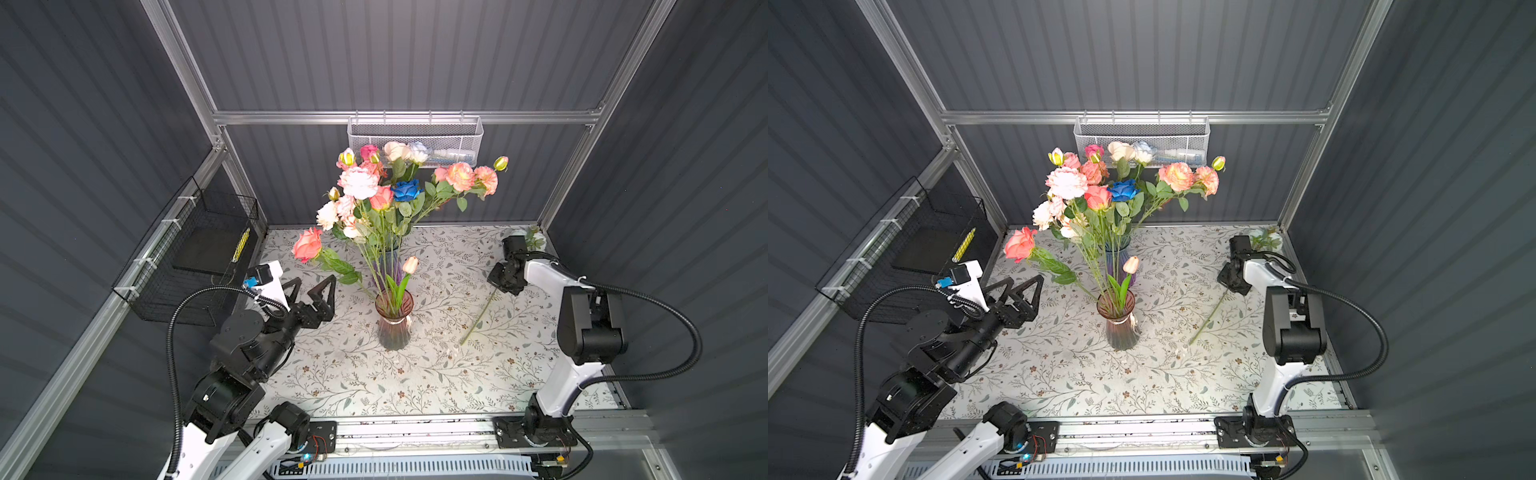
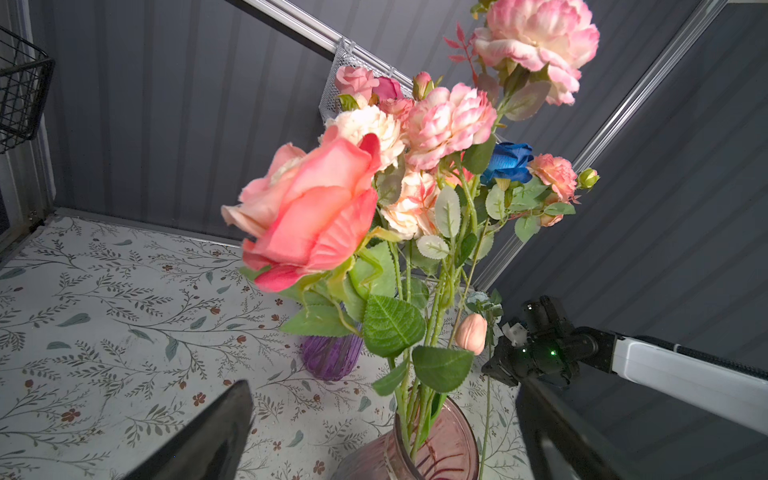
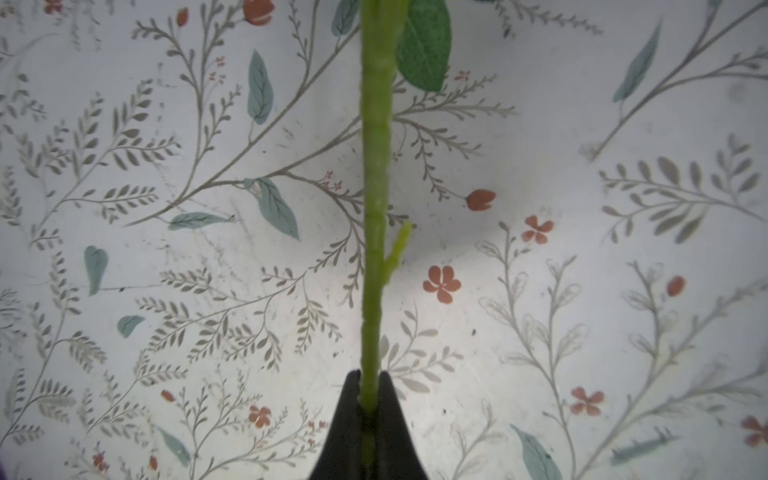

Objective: Arrange the flowers into the vase
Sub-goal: 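Move the right gripper to the white-flowered stem and grasp it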

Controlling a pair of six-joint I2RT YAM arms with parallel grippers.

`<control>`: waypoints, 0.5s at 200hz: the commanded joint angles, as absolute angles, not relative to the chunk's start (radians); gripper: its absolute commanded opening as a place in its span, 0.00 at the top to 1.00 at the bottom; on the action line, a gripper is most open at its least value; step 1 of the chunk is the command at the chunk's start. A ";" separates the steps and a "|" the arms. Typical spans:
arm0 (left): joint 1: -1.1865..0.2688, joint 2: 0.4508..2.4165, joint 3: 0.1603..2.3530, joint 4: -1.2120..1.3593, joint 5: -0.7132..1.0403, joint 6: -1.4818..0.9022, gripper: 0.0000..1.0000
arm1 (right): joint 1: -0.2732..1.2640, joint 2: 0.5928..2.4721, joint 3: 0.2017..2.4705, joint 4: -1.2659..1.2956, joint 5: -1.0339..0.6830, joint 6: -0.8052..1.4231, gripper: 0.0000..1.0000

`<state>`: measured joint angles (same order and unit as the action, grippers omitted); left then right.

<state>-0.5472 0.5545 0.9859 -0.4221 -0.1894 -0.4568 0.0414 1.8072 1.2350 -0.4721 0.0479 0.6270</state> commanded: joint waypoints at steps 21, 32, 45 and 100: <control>-0.547 0.555 0.994 -0.412 -0.173 -0.444 0.00 | 0.090 1.632 1.103 -0.417 0.052 0.624 1.00; -0.548 0.557 1.002 -0.417 -0.172 -0.439 0.00 | 0.101 1.575 1.060 -0.409 0.058 0.630 1.00; -0.548 0.560 1.012 -0.423 -0.166 -0.432 0.00 | 0.115 1.505 1.008 -0.405 0.058 0.640 1.00; -0.548 0.584 1.062 -0.457 -0.075 -0.388 0.00 | 0.276 1.193 0.900 -0.480 0.109 0.637 1.00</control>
<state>-0.5472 0.5724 1.0153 -0.4355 -0.1413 -0.4309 0.2070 1.2991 0.9051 -0.4416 0.0654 0.6434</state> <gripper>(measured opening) 0.997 0.068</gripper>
